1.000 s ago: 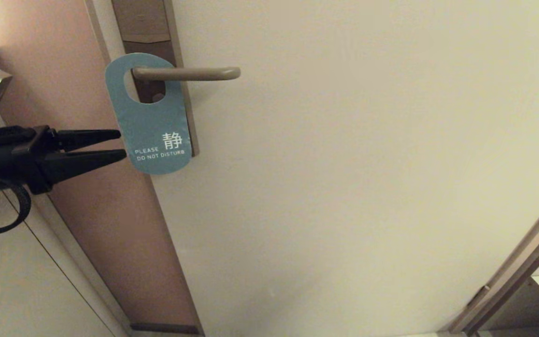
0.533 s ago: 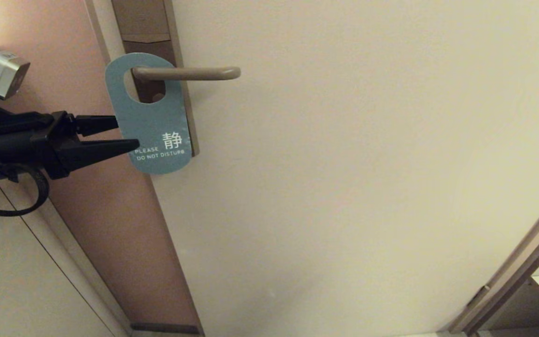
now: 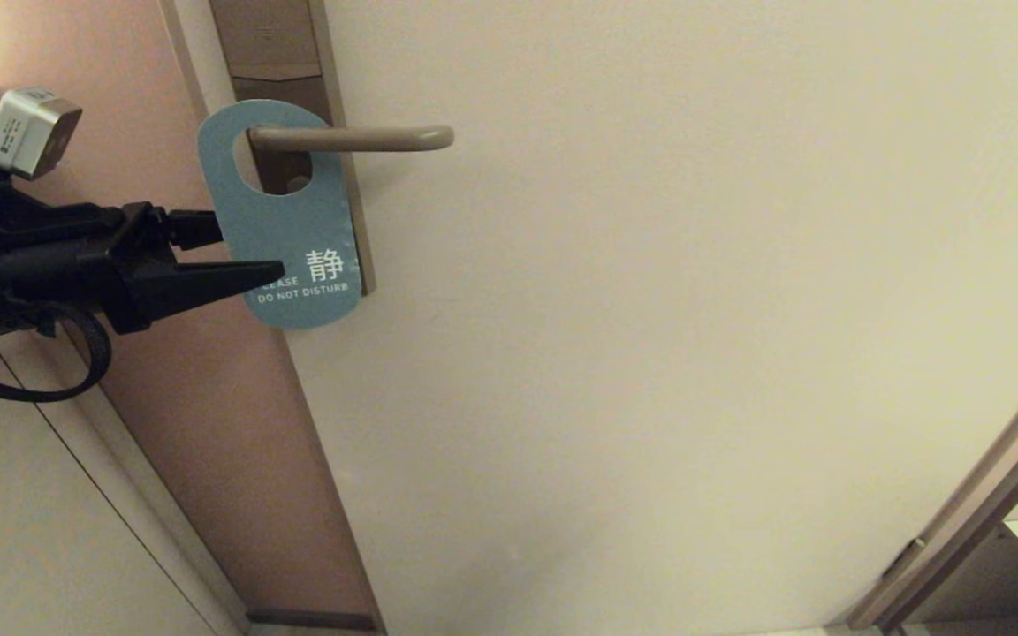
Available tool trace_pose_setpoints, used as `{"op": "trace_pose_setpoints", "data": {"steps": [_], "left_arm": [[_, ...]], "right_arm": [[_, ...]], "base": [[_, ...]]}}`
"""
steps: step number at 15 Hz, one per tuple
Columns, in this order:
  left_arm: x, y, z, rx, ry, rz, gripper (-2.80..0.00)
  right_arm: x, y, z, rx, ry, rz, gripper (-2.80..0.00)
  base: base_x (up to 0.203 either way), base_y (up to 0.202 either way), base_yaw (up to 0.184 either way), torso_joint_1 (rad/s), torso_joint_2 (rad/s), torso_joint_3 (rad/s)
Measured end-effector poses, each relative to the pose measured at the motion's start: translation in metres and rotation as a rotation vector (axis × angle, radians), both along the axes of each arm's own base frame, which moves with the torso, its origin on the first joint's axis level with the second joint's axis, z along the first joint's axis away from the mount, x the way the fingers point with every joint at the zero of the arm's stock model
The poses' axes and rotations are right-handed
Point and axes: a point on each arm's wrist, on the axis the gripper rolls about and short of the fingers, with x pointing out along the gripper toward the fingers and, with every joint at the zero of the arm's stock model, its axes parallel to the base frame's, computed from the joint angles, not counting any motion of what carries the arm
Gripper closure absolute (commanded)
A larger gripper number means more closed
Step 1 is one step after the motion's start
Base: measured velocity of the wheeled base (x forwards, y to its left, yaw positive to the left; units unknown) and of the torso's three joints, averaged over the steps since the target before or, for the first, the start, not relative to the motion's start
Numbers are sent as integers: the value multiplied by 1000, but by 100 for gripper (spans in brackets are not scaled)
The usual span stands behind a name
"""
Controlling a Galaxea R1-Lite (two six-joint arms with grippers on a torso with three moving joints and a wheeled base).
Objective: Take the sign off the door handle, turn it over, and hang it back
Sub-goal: Take down the sign
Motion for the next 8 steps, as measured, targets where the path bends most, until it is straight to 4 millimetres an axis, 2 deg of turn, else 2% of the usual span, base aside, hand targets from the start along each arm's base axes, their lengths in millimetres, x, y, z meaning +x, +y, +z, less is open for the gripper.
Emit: {"op": "trace_pose_setpoints", "data": {"steps": [8], "left_arm": [[12,-4,-2,-1,6,-15,-280]], "right_arm": [[0,0,0,0,0,0,0]], "base": [[0,0,0,0,0,0]]}}
